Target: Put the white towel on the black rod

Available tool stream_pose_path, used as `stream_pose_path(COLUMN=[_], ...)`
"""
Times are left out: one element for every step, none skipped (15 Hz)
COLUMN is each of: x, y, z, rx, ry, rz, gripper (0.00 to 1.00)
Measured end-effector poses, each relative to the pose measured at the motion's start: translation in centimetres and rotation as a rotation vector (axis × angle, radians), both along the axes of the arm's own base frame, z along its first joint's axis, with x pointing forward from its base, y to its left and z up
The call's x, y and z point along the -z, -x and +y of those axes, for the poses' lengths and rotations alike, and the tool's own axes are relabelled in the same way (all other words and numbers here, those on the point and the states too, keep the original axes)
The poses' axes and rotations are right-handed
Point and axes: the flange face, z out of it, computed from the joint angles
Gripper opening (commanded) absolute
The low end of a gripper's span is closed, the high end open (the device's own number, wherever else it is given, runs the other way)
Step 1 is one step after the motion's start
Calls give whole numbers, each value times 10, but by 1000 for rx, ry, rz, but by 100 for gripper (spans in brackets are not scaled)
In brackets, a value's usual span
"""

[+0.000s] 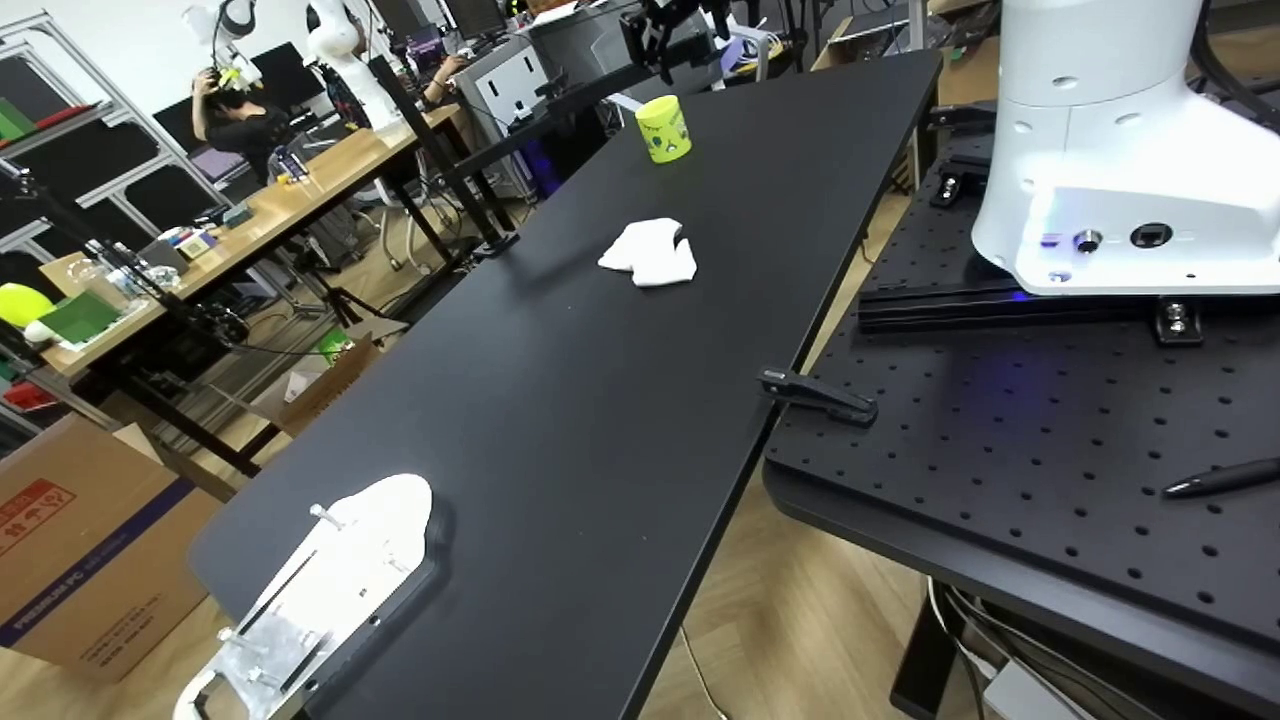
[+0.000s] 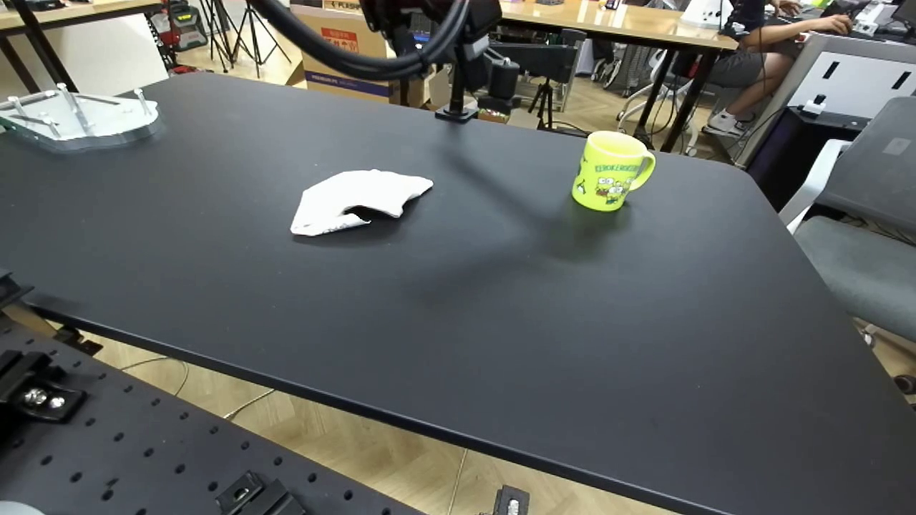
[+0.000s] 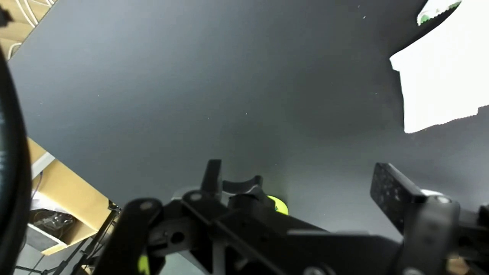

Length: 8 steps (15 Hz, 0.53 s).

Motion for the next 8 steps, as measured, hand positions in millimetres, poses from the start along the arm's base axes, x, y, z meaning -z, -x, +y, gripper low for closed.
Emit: stream_pose_path(x=[-1, -2, -3, -3, -3, 0, 4, 12], y=[1, 1, 2, 1, 1, 0, -2, -4], z=[-3, -7, -9, -9, -9, -7, -3, 2], rx=[2, 6, 4, -2, -13, -27, -58, -94], ry=[-3, -3, -2, -8, -16, -30, -44, -60], rz=[-3, -4, -4, -9, -15, -15, -13, -9], gripper=[100, 100, 100, 100, 100, 100, 100, 100])
